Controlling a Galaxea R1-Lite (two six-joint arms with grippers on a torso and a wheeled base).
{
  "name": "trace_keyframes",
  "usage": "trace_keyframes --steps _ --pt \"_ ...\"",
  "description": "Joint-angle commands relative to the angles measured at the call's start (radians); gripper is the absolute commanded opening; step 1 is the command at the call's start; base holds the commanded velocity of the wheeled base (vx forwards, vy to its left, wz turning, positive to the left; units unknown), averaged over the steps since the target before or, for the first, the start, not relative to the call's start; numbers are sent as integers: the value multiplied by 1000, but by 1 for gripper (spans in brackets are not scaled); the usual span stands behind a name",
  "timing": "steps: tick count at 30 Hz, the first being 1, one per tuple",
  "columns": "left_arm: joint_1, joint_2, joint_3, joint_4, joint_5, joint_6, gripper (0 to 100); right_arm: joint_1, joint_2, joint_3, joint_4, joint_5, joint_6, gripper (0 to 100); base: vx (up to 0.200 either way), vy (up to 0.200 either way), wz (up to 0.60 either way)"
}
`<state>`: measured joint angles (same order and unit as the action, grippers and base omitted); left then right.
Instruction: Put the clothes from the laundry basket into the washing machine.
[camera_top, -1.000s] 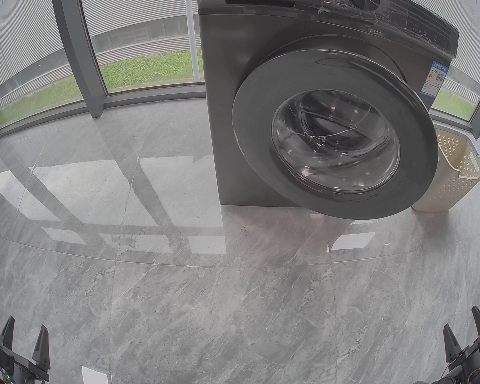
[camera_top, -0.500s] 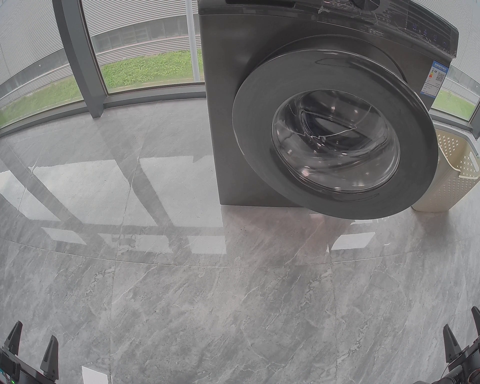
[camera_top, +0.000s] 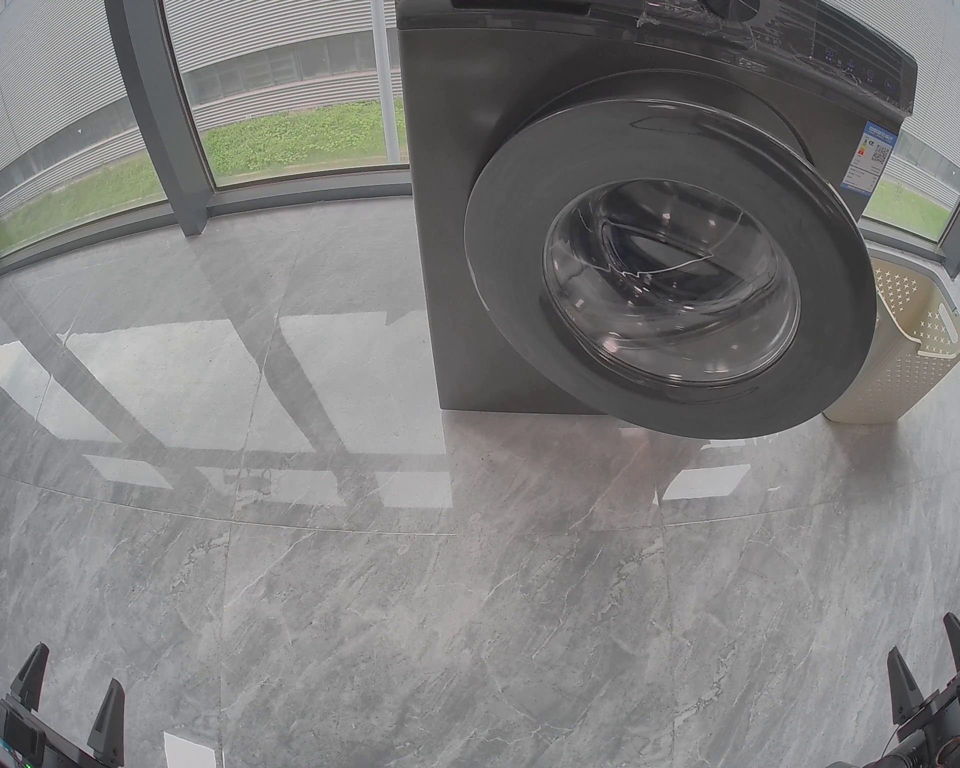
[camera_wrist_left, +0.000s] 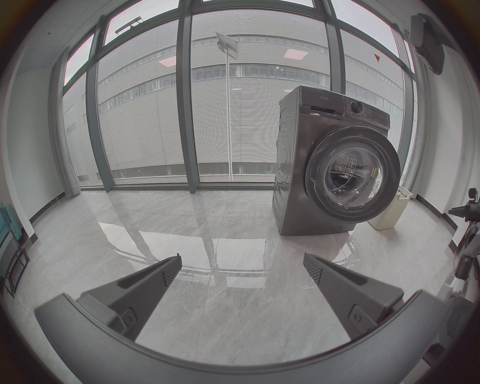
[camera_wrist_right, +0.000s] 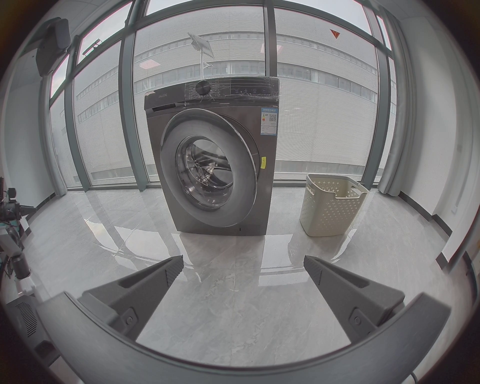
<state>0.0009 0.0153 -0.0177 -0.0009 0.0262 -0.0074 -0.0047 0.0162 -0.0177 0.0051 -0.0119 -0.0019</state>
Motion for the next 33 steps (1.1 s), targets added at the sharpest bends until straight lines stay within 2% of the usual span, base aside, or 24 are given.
trace_keyframes --steps 1,5,6,8,9,10,14,18,22,24,29,33 --pt "1 -8 18 -2 6 -8 100 2 -10 16 1 7 0 100 0 0 0" --pt "-4 -11 18 -1 -3 11 100 0 -9 16 -2 6 -4 100 0 0 0" --pt "-4 -9 16 1 -11 -9 100 0 -13 5 -40 4 5 100 0 0 0" --pt "-4 -9 16 1 -11 -12 100 2 -15 -10 -80 6 17 100 0 0 0" --pt "-4 -9 16 1 -12 -5 100 2 -12 -59 -131 -2 71 100 0 0 0" --pt "-4 -11 18 1 -12 3 100 3 5 -82 -128 1 95 100 0 0 0" --pt "-4 -11 18 1 -12 4 100 17 131 -88 -53 38 100 100 0 0 0" --pt "-4 -11 18 -1 -12 0 100 41 284 -104 -65 81 108 100 0 -50 0" --pt "-4 -11 18 -1 -12 0 100 46 455 -145 -152 127 118 100 0 -200 0" --pt "-4 -11 18 -1 -12 0 100 48 585 -169 -246 159 151 100 0 -200 0" --pt "-4 -11 18 -1 -12 0 100 74 831 -212 -395 165 220 100 0 -200 0" --pt "-4 -11 18 -1 -14 -2 100 181 949 -212 -485 164 263 100 0 -200 0"
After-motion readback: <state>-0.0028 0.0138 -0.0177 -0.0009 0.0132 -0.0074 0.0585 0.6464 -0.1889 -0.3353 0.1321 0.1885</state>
